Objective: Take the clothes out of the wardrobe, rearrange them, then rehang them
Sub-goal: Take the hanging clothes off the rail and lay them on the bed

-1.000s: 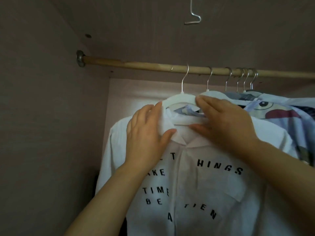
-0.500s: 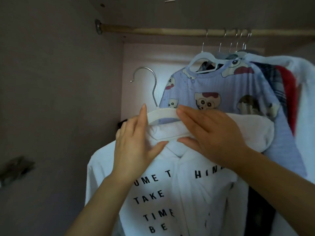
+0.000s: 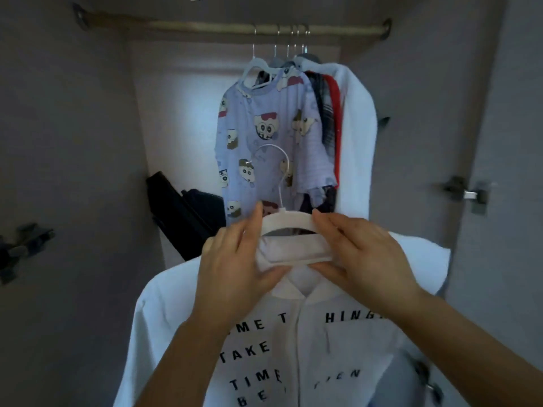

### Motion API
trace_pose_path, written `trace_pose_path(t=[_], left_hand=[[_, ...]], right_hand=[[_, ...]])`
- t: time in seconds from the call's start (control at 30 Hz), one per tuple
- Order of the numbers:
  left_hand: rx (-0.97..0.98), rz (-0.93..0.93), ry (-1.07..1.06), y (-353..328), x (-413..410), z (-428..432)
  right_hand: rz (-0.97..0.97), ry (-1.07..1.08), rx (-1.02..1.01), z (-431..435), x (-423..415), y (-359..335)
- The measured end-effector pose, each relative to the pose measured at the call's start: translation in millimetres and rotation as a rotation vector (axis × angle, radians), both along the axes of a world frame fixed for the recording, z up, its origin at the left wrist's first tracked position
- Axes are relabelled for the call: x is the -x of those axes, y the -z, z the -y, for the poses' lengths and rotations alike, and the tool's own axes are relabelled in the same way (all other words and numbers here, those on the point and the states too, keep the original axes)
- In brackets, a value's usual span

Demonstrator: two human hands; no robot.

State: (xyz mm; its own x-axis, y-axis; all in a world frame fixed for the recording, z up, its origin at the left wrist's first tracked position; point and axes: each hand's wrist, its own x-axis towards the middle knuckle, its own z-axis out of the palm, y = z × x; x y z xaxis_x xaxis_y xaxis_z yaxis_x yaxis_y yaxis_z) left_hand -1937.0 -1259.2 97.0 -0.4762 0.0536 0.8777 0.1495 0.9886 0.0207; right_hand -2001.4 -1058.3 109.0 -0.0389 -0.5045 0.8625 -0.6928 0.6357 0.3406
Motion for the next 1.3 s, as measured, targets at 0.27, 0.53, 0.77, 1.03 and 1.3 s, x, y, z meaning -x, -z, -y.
trace_pose_path(t=[0.27, 0.53, 0.77, 1.03, 1.3], left_hand=[[0.046, 0.15, 0.361, 71, -93, -74], [0.072, 0.209, 0.859, 93, -196, -204], [0.097, 0.171, 1.335, 107, -344, -325], [0.126, 0.143, 1.767, 123, -594, -395], [0.253, 0.152, 2.161, 140, -850, -423]], right_hand=[[0.244, 0.357, 0.062, -94, -171, 84], [0.303, 0.763, 0.2, -195, -370, 113], [0.263, 1.239, 0.316, -248, -586, 127], [0.287, 1.742, 0.416, -224, -872, 134], [0.182, 2.151, 0.476, -163, -1122, 148]])
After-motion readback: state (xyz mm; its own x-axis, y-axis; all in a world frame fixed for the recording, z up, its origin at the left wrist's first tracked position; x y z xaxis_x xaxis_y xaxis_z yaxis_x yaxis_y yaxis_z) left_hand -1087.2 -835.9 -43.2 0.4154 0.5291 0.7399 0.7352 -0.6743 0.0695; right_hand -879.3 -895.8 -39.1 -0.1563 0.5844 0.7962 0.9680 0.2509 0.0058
